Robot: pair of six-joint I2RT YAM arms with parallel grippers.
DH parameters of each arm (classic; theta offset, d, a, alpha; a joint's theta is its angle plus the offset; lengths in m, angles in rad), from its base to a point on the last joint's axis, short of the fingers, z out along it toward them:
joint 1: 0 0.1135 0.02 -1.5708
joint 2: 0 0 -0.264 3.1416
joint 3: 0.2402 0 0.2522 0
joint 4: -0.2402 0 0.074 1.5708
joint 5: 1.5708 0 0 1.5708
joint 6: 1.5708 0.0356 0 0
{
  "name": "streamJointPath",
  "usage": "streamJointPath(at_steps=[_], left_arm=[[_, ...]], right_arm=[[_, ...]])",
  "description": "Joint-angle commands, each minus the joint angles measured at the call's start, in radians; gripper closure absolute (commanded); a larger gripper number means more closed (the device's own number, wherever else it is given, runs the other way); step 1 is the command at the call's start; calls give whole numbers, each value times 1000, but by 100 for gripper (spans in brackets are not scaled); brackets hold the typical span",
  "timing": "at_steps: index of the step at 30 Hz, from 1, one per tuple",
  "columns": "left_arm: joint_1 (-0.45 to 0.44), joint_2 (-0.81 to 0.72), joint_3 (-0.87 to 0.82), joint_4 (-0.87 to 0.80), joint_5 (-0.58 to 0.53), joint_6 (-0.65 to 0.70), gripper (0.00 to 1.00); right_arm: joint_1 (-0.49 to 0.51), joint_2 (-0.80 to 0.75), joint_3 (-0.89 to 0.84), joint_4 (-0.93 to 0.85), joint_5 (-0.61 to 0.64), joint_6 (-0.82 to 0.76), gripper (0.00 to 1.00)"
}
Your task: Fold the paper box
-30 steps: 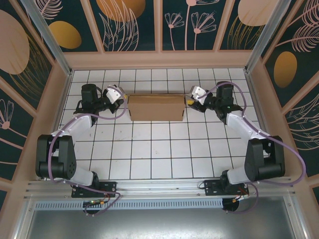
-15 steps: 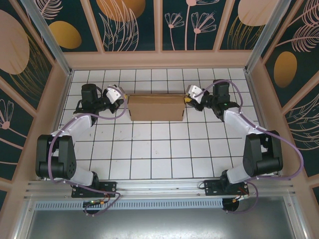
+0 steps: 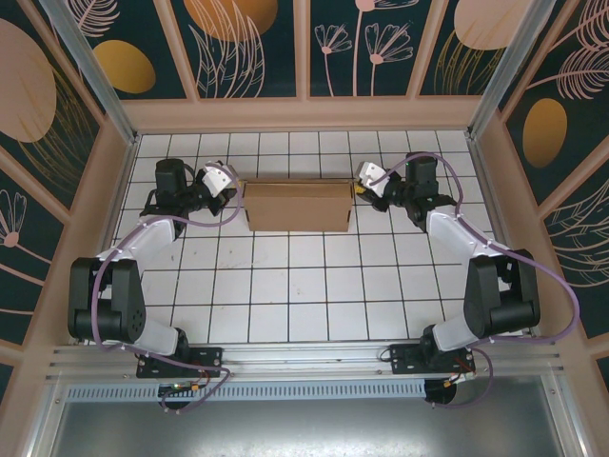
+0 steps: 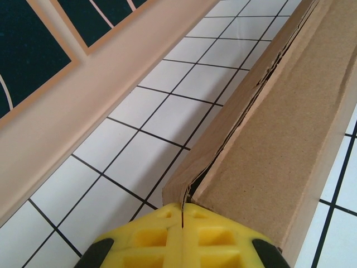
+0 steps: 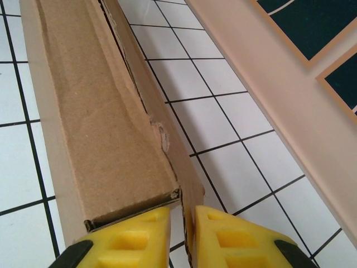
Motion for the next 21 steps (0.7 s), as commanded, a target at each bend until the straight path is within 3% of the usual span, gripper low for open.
streamJointPath(at_steps=[1,4,8,12,17,21], left_arm=[[-5,15,32,-47,-8,27,100],[-5,15,32,-47,-7,27,100],[-5,15,29,-44,1,23,100],[-5,12,24,-25,26,-24,100],[-15,7,34,-6,28,-176,100],[-36,35,127,-125,53,-275,100]], right_arm=[[7,-7,15,19,12,15,81],[10,-1,23,10,9,17,86],[20,4,32,1,4,17,100],[41,6,44,-4,13,45,100],[89,1,31,23,64,105,100],[131,-7,26,43,113,204,100]])
